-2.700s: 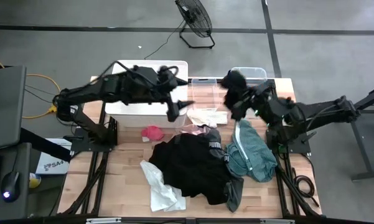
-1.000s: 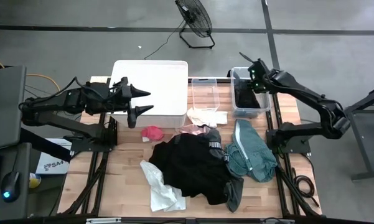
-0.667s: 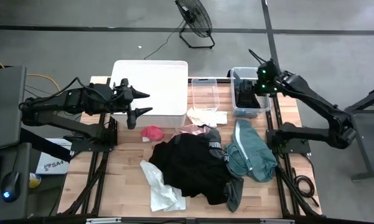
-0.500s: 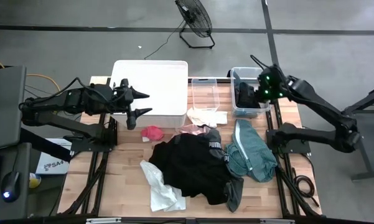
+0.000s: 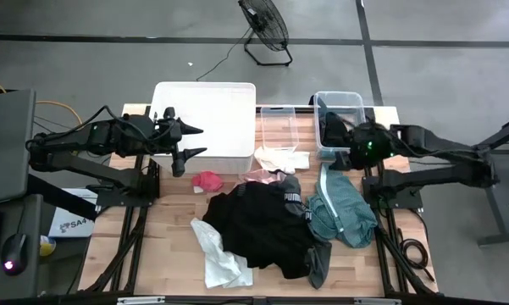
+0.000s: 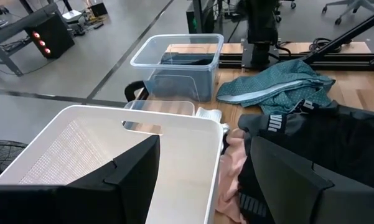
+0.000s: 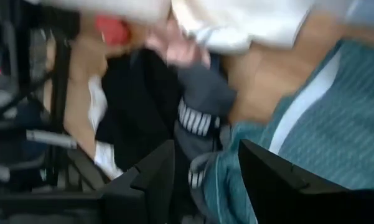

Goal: Pick & Place Cloths
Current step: Put the blue polo shirt into the white bin

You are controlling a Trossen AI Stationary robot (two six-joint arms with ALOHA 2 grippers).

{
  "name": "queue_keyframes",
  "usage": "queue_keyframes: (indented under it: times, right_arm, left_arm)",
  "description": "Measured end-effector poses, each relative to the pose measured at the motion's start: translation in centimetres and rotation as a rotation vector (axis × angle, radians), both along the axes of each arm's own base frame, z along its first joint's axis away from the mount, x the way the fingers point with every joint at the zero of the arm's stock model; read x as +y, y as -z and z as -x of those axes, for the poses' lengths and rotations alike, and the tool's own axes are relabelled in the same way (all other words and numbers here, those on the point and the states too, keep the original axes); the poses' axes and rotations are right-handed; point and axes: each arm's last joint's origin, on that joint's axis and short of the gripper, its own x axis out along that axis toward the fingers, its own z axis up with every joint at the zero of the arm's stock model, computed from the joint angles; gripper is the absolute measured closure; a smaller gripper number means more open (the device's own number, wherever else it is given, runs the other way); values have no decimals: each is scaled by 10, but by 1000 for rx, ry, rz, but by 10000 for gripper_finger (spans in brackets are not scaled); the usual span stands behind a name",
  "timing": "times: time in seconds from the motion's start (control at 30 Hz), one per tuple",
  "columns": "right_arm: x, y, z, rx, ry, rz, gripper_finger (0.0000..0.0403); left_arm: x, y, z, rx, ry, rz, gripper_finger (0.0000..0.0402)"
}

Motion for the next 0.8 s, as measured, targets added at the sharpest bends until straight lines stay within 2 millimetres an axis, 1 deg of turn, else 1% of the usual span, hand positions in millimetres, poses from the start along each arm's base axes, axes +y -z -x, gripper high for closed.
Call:
queue_keyframes:
  times: [0.1,0.17,0.3,0.4,0.5,0.7,0.8]
  right_arm:
    - [9,2,-5,23,-42,-28,240]
    - [15,6,-8,68,-42,-56,241]
    - [21,19,-6,278,38,-125,238]
    - [27,29,-6,447,37,-156,222]
    - [33,36,-14,520,-1,-160,187]
    - [47,52,-37,596,-67,-164,86]
    - [53,63,-47,671,-50,-174,44]
  left_arm:
    - [0,0,0,0,13,5,158]
    - [-1,0,0,0,23,9,158]
    - [-1,0,0,0,48,19,158]
    - [-1,0,-1,0,49,18,158]
    - [-1,0,0,0,49,18,158]
    - [-2,1,0,9,72,27,158]
    - [-2,1,0,10,73,28,158]
